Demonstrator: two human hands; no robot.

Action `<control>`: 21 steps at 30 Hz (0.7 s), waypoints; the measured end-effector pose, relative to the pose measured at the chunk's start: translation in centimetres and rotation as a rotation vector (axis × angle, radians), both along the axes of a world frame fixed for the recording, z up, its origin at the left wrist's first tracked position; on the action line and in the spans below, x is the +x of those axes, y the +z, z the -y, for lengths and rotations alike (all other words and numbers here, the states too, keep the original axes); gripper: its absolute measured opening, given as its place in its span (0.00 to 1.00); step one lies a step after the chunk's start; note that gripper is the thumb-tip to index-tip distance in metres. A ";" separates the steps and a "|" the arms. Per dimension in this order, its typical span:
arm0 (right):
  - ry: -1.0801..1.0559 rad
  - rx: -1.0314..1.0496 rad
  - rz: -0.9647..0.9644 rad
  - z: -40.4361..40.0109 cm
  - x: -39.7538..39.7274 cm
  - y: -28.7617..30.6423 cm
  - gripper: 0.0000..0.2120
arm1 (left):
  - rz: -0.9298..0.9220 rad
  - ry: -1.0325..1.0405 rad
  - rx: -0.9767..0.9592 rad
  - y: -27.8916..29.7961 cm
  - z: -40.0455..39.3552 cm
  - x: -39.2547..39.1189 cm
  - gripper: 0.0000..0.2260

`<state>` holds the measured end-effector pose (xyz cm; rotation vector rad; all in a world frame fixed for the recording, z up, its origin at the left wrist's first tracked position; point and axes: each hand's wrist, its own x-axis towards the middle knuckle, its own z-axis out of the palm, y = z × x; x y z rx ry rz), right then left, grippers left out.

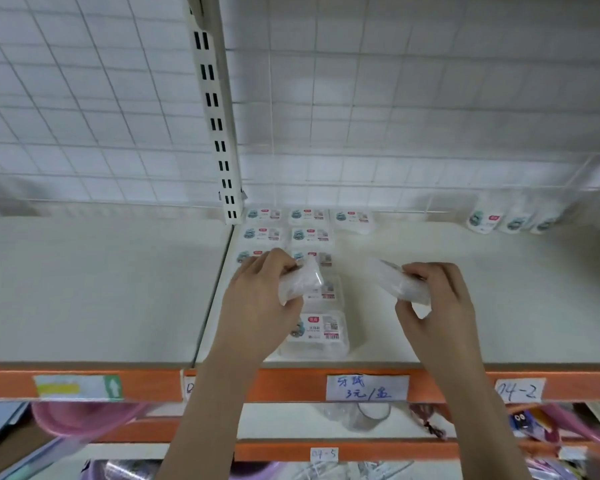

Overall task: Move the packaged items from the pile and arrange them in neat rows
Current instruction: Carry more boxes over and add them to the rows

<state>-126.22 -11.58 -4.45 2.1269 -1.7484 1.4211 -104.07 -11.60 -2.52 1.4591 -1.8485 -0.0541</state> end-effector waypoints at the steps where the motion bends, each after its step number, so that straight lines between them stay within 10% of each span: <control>1: -0.009 -0.008 -0.012 0.1 -0.1 0.0 0.21 | -0.043 -0.015 0.047 0.3 0.1 -0.2 0.15; 21: 0.126 0.058 -0.236 7.4 -11.4 0.0 0.24 | 0.213 0.074 0.102 -1.6 9.5 -13.1 0.18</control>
